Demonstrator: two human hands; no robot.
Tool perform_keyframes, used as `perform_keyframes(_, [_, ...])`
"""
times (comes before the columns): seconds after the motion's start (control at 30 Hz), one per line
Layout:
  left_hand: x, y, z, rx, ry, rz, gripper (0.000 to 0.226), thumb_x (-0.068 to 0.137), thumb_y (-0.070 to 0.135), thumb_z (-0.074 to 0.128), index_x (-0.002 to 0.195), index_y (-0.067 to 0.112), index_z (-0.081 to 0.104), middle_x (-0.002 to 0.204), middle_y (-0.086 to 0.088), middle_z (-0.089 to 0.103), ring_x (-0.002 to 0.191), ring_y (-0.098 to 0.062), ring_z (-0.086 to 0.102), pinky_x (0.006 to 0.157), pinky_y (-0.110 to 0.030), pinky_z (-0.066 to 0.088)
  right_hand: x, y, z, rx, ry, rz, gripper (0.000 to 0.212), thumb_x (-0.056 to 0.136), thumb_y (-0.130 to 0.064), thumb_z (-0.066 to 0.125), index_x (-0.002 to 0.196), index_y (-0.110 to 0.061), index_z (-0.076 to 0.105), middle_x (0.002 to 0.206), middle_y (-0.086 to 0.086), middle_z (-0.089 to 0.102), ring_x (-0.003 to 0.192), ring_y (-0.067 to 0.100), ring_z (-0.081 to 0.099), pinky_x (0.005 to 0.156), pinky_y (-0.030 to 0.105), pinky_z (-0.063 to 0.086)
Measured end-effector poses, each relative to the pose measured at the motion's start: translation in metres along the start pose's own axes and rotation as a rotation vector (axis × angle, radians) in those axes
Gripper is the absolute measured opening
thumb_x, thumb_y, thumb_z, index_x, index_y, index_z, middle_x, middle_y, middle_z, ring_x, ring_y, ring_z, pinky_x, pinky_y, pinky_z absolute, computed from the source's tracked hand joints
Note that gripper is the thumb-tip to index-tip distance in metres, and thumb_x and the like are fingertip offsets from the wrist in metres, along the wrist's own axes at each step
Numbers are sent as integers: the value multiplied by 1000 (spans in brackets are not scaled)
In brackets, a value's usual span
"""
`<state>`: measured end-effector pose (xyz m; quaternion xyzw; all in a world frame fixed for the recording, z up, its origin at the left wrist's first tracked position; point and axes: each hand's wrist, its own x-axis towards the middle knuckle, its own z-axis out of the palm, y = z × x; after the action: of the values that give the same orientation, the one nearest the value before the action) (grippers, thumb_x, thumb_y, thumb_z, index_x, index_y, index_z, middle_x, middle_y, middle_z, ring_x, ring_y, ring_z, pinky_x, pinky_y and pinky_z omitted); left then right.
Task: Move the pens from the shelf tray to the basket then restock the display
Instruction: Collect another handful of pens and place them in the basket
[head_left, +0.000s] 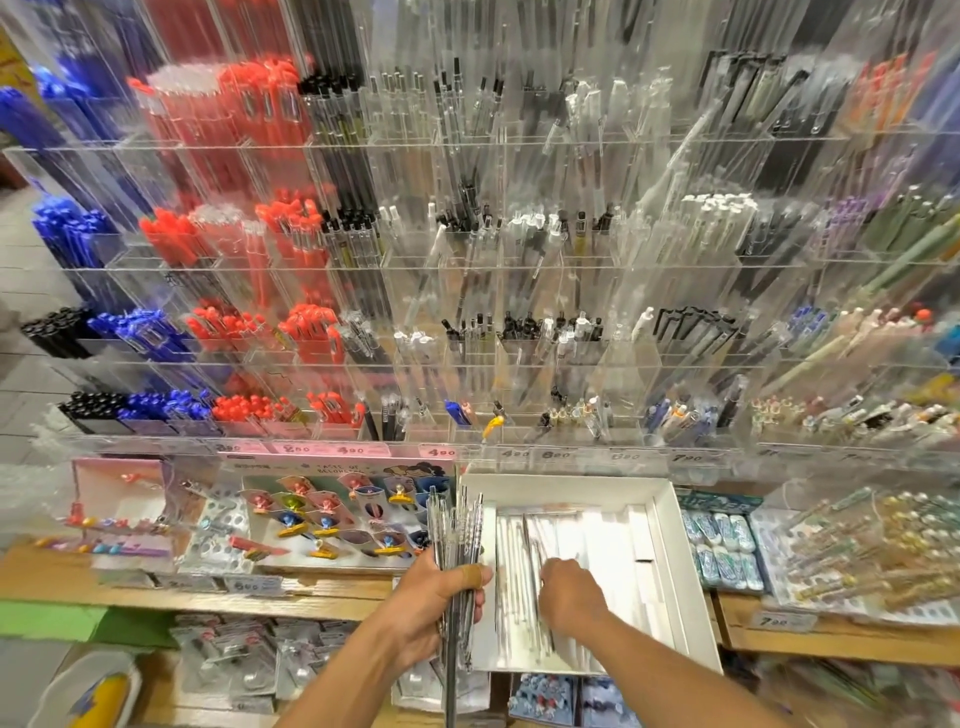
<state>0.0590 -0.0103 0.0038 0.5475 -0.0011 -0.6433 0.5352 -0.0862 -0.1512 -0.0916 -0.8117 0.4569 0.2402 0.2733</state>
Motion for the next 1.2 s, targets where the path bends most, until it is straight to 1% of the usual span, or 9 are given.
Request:
perform_keyframes(0.13, [-2,1,-1,-12,6,6,81,54,6,93,121,5,46,76,-14,67,64,-24,60,61,-36,55,4,2,5,-89,57,28,29,87,5,49,107,-11,62,107,3,67,96,19,66,71,24,48])
perform_keyframes(0.3, [-2,0,-3,4,31,12,86,51,11,94,122,4,47,77,-13,66,65,-23,60,63,-36,55,8,0,10,-39,50,96,16,93,-8,54,103,-12,65,102,2,69,92,19,68,65,24,47])
perform_keyframes(0.57, [1,-7,-6,22,57,-6,67,66,1,85,121,6,47,77,-12,67,63,-21,61,61,-34,55,11,-16,11,1,-8,175,25,82,0,58,68,-20,54,67,-8,54,63,9,55,54,22,43])
perform_keyframes(0.7, [4,-10,-7,41,67,-10,61,70,1,83,120,4,49,77,-11,67,64,-21,62,62,-34,55,7,-16,8,87,25,180,19,91,-8,48,109,-10,56,90,-4,63,73,13,54,58,25,40])
perform_keyframes(0.8, [5,-10,-7,48,67,-13,60,70,2,83,120,4,50,77,-11,69,64,-21,63,62,-34,55,-4,-9,-10,139,-5,76,30,97,-16,43,125,-5,43,104,4,61,77,15,52,62,27,42])
perform_keyframes(0.9, [6,-8,-6,64,97,-5,60,69,1,84,118,2,50,77,-11,68,64,-21,62,62,-35,54,-22,0,-42,214,-62,-78,16,101,-22,40,106,-12,51,97,5,63,64,12,51,59,27,43])
perform_keyframes(1.0, [6,-5,-2,149,95,21,67,60,7,89,116,-1,53,78,-10,70,65,-19,63,65,-33,54,-44,4,-80,289,-272,-255,8,96,-22,58,90,-21,63,99,3,69,57,8,58,54,21,49])
perform_keyframes(1.1, [5,0,4,280,66,60,77,49,18,95,114,3,57,90,-7,76,76,-17,71,72,-32,54,-60,-4,-108,416,-361,-398,15,82,-22,78,85,-19,64,84,7,72,57,9,64,53,23,51])
perform_keyframes(1.2, [4,3,12,336,-24,74,69,52,14,93,113,5,62,97,-11,76,85,-21,73,70,-29,56,-64,-21,-121,704,-333,-481,25,78,-14,82,87,-12,59,65,2,68,54,13,63,50,23,49])
